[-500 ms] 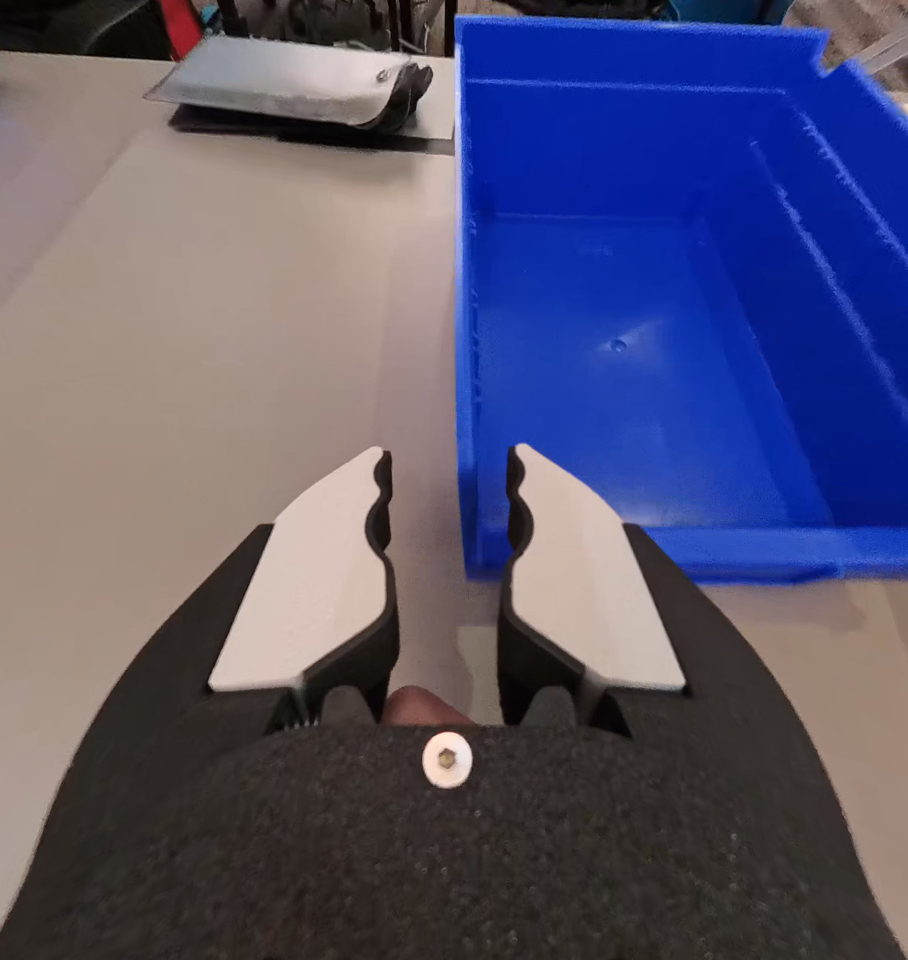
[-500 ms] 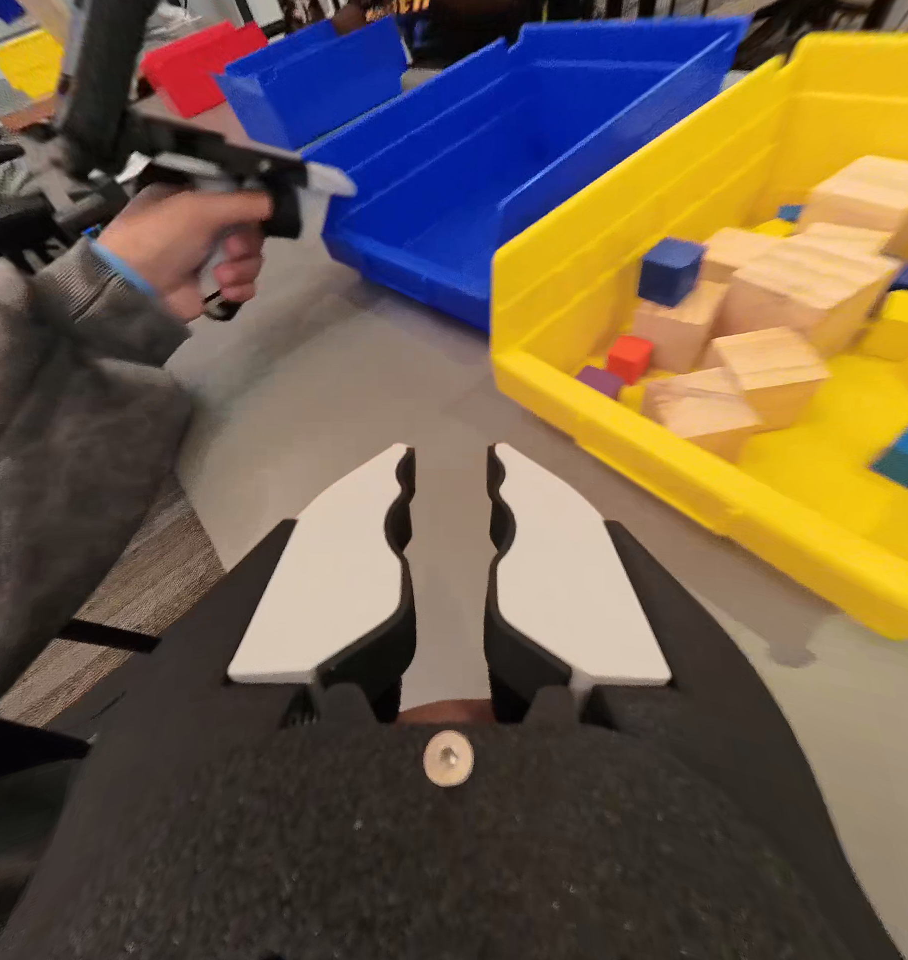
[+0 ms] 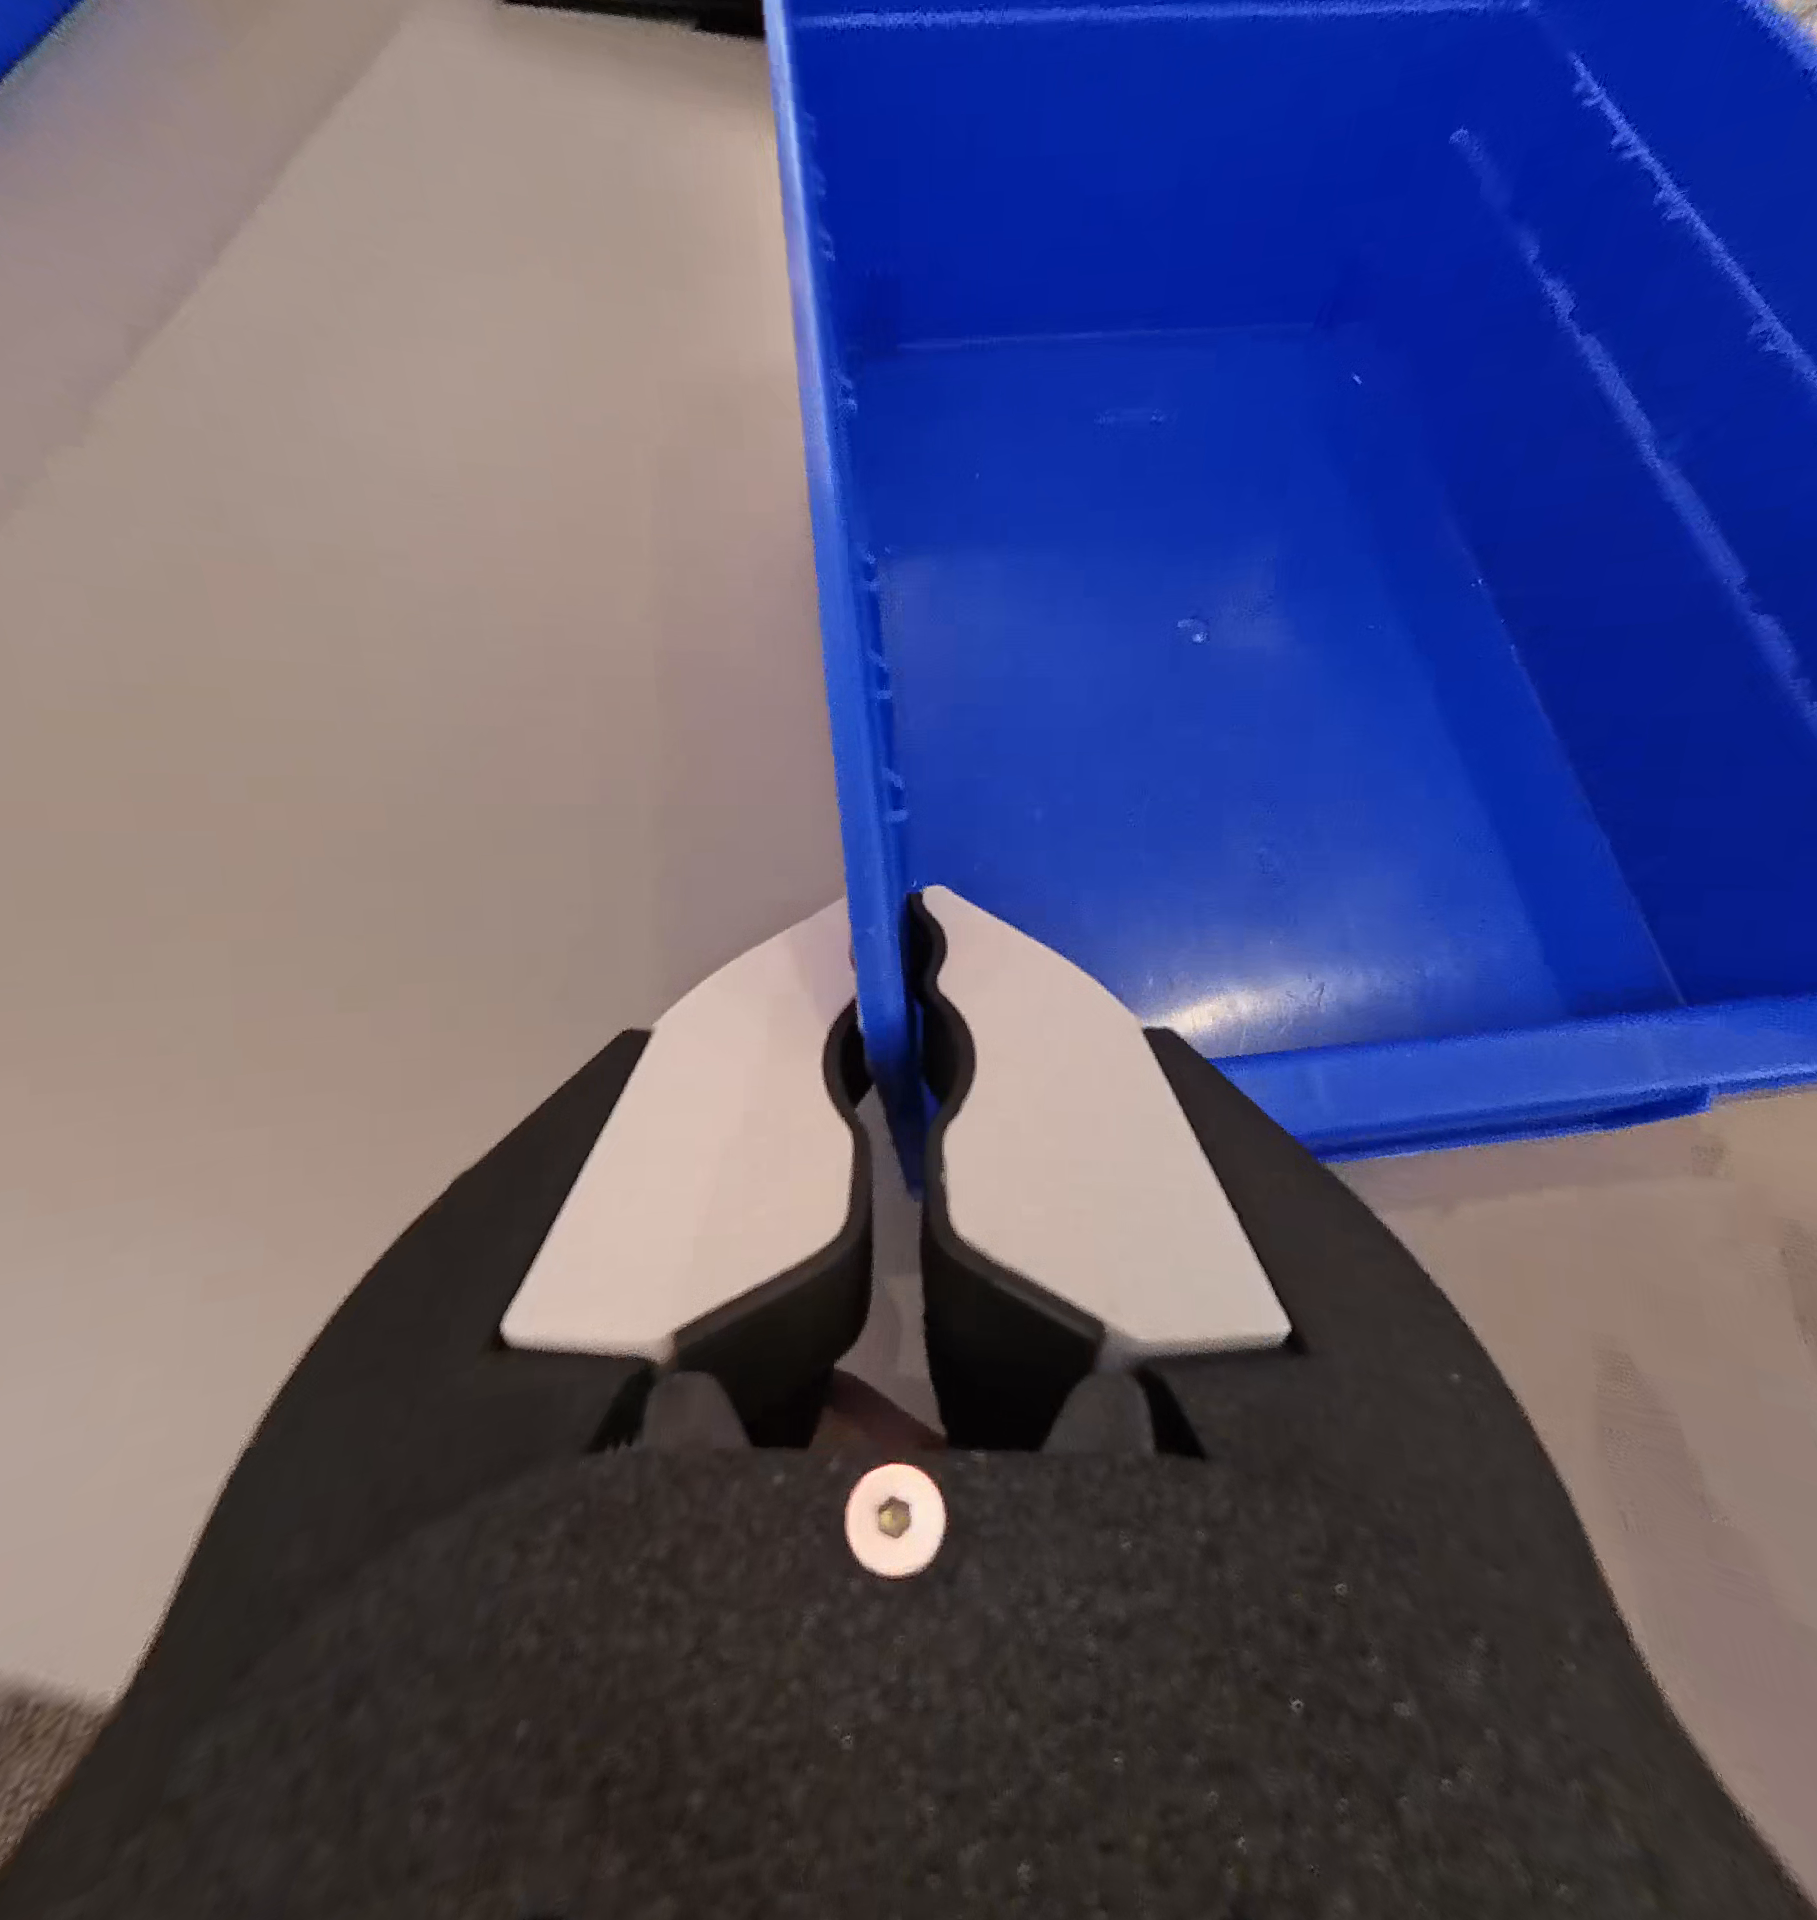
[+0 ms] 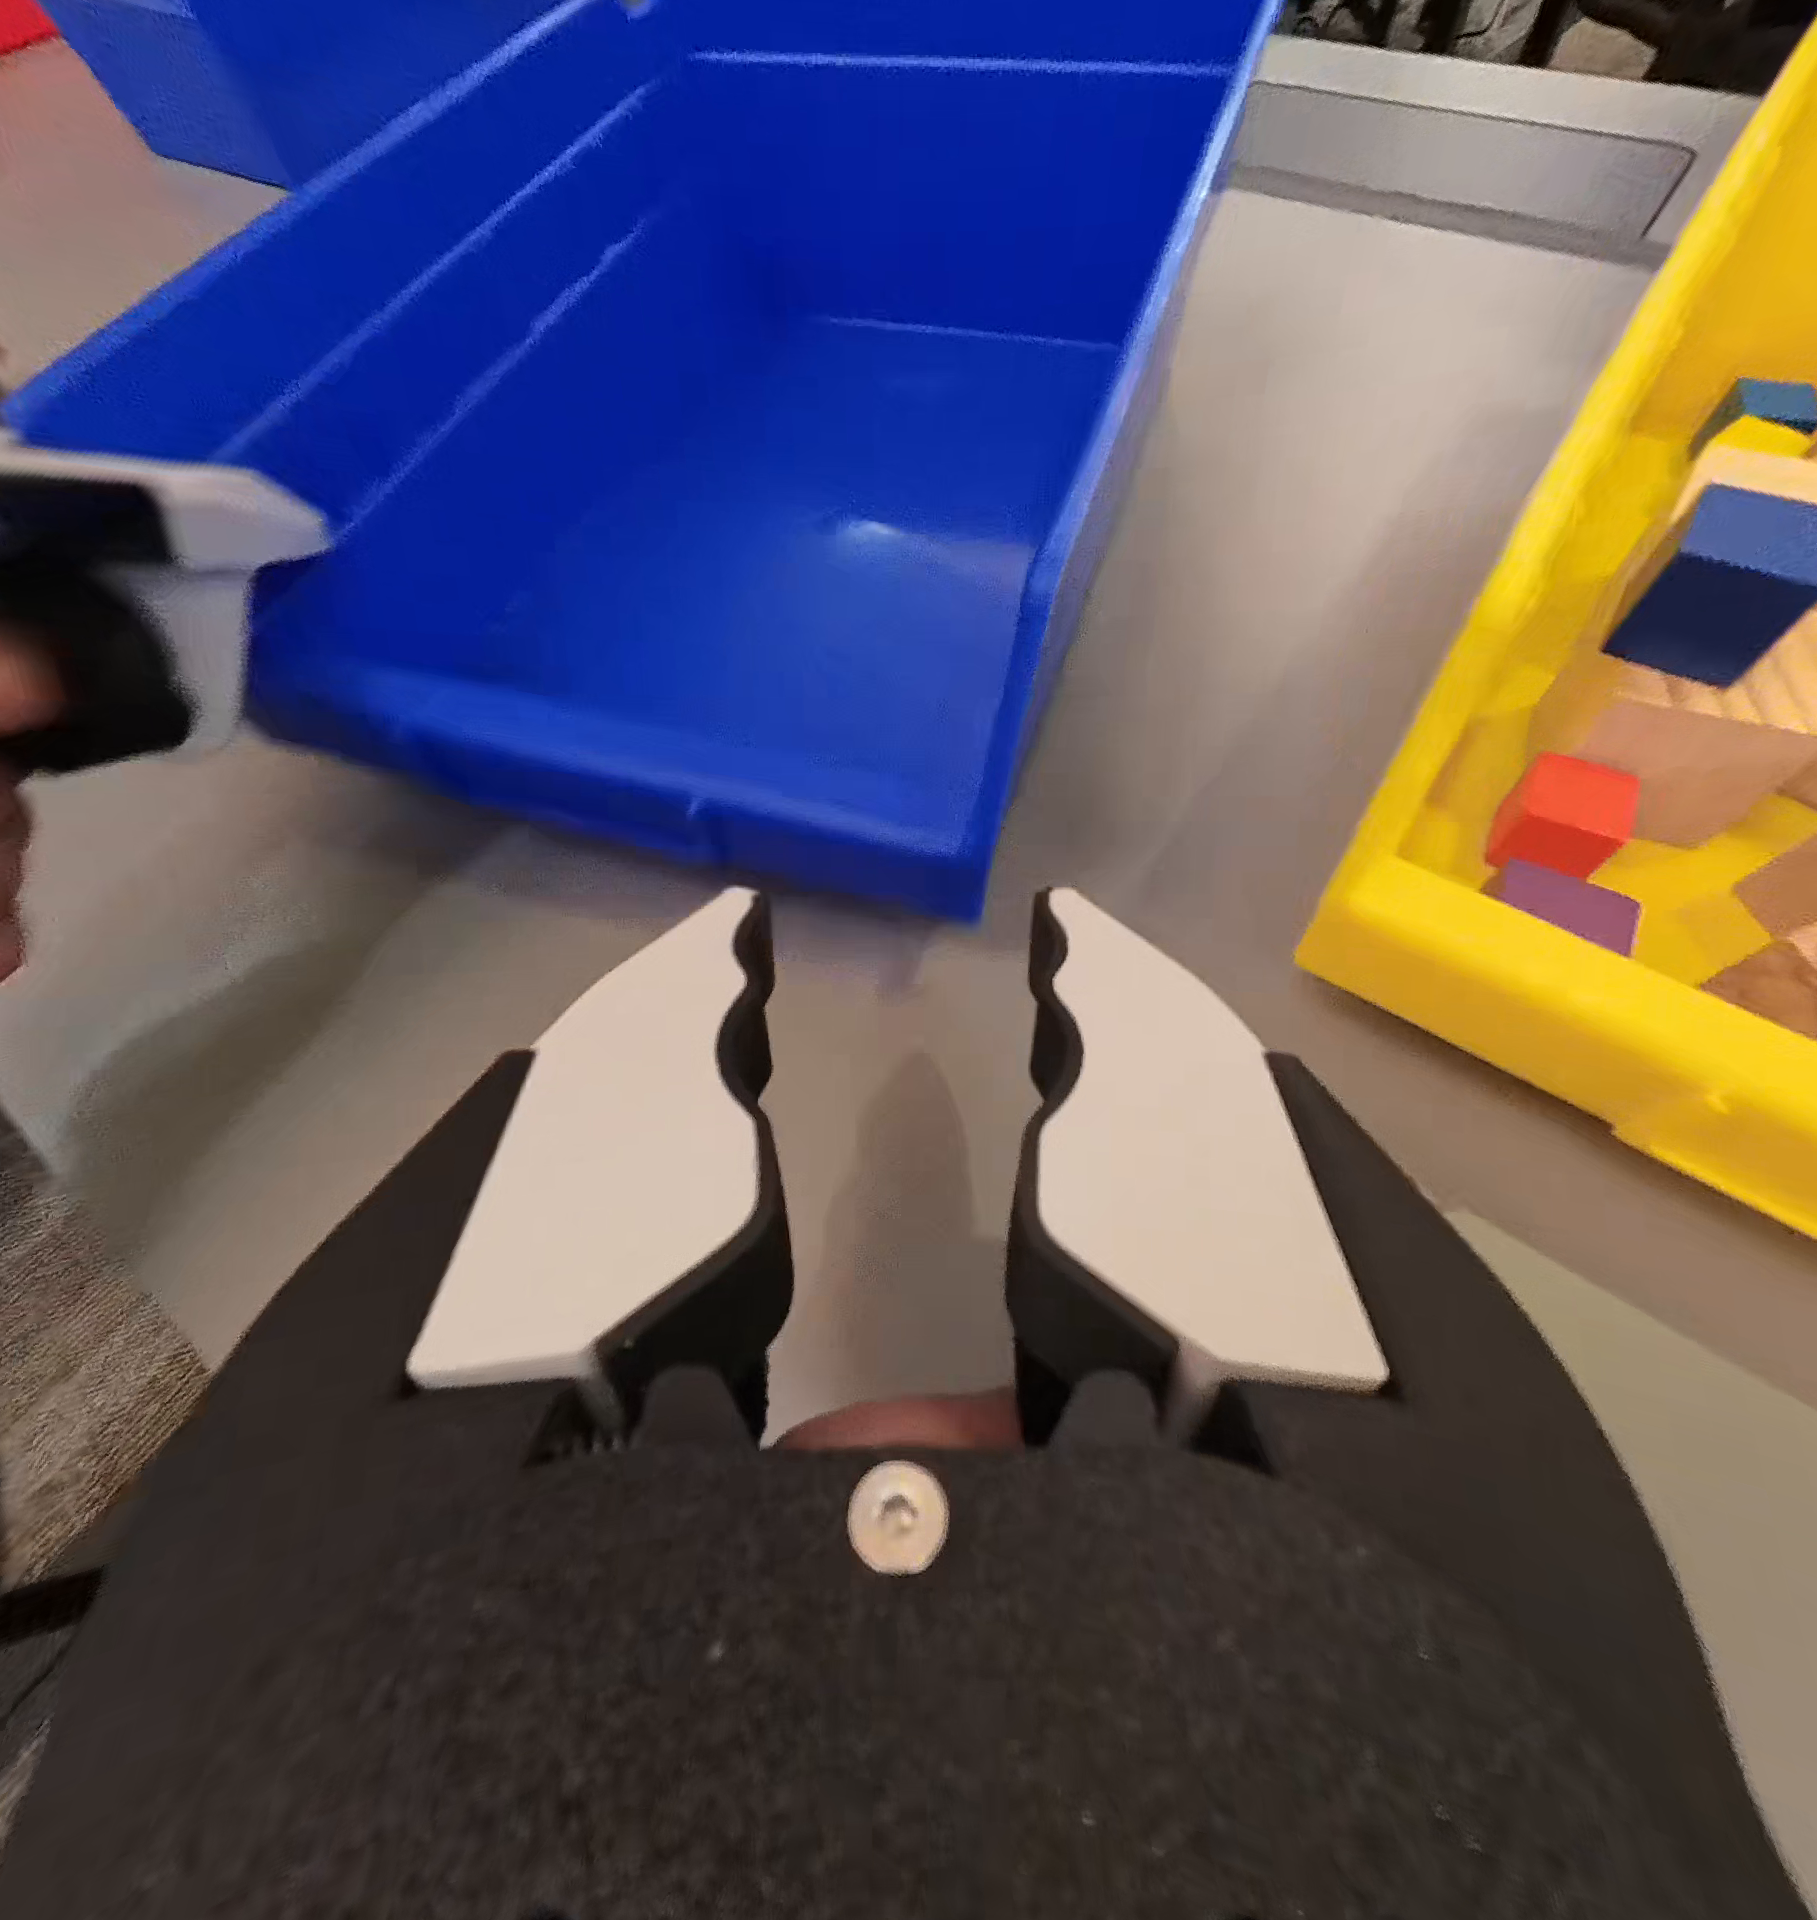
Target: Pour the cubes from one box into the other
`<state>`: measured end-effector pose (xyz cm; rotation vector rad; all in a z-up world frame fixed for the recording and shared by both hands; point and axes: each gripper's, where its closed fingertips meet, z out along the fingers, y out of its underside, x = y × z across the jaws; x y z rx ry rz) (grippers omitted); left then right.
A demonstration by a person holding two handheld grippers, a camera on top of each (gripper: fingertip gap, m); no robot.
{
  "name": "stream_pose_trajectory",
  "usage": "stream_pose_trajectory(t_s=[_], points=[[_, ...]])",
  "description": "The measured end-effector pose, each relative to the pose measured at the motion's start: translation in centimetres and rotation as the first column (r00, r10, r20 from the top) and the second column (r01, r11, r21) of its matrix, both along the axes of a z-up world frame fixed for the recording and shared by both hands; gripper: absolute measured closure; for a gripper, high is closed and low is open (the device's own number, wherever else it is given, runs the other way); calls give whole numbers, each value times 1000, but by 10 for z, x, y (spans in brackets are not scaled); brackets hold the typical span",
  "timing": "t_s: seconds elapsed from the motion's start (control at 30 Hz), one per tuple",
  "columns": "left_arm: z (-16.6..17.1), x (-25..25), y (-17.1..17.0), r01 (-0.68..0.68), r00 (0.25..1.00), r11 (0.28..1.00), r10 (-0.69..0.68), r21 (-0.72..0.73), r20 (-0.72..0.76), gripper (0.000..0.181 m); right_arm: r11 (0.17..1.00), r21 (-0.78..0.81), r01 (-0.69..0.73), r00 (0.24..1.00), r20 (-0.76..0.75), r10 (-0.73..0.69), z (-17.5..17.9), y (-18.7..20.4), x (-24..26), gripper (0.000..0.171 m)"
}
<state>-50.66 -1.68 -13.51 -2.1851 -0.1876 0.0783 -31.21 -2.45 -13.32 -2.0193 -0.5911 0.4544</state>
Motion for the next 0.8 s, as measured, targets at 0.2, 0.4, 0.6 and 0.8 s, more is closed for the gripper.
stream_pose_trajectory(t_s=[0.2, 0.4, 0.6, 0.8], points=[[1, -1, -75, -44, 999, 999, 43, 24, 14, 178, 998, -55, 5, 999, 51, -2, -11, -10, -36, 119], [17, 1, -117, -112, 993, 989, 115, 98, -19, 177, 998, -8, 69, 997, 20, -69, 10, -25, -21, 169], [106, 41, -103, -48, 987, 959, 88, 278, -136, 178, 971, 197, 139, 990, -62, -129, 94, -18, 23, 170], [202, 161, -39, 145, 981, 902, -77, 407, -178, 178, 886, 347, 307, 952, -126, -280, 199, 13, 154, 169]])
